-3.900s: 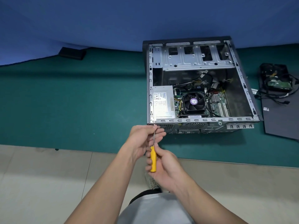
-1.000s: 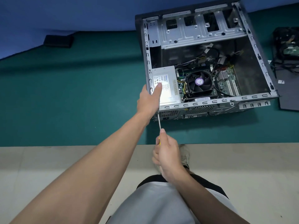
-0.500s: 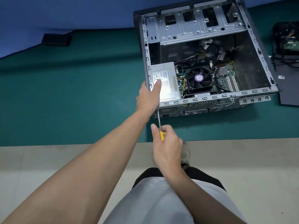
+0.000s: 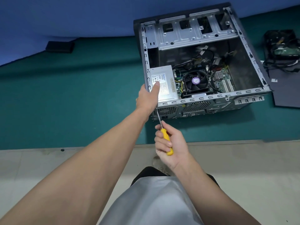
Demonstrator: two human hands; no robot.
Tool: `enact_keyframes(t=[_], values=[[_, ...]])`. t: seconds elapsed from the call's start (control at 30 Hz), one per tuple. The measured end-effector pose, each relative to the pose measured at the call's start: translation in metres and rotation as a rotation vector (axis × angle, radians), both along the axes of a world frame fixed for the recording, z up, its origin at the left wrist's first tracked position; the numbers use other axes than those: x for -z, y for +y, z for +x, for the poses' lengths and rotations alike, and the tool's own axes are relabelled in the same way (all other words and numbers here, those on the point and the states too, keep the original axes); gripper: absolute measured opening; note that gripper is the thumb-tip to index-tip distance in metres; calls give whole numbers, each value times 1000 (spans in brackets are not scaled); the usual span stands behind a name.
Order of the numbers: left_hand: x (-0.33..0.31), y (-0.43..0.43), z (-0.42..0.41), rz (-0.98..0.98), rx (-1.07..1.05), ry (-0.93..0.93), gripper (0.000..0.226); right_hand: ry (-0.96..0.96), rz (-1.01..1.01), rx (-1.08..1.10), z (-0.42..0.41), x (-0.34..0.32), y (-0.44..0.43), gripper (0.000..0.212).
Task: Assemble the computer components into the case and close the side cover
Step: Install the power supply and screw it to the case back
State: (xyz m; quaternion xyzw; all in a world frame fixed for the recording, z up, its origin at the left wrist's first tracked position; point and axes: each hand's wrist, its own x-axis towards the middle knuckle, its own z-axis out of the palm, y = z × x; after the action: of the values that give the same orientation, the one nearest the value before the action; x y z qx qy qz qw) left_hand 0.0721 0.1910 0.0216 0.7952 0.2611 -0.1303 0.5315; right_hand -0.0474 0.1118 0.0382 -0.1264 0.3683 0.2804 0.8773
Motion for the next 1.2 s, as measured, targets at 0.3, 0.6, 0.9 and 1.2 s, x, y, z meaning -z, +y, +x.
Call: enact_keyframes(t=[0.3, 0.6, 0.9, 1.2], values=[[-3, -2, -2, 50, 4, 16, 75, -390, -1391, -508, -7, -7, 20, 35], [-6, 1, 0, 61, 29, 44, 72, -319, -1515, -501, -7, -9, 28, 27], [-2, 0, 0, 96, 29, 15, 72, -123, -691, -217, 3, -6, 12, 23], [-3, 0, -1, 80, 30, 4, 72, -64, -2, -96, -3, 4, 0, 12]])
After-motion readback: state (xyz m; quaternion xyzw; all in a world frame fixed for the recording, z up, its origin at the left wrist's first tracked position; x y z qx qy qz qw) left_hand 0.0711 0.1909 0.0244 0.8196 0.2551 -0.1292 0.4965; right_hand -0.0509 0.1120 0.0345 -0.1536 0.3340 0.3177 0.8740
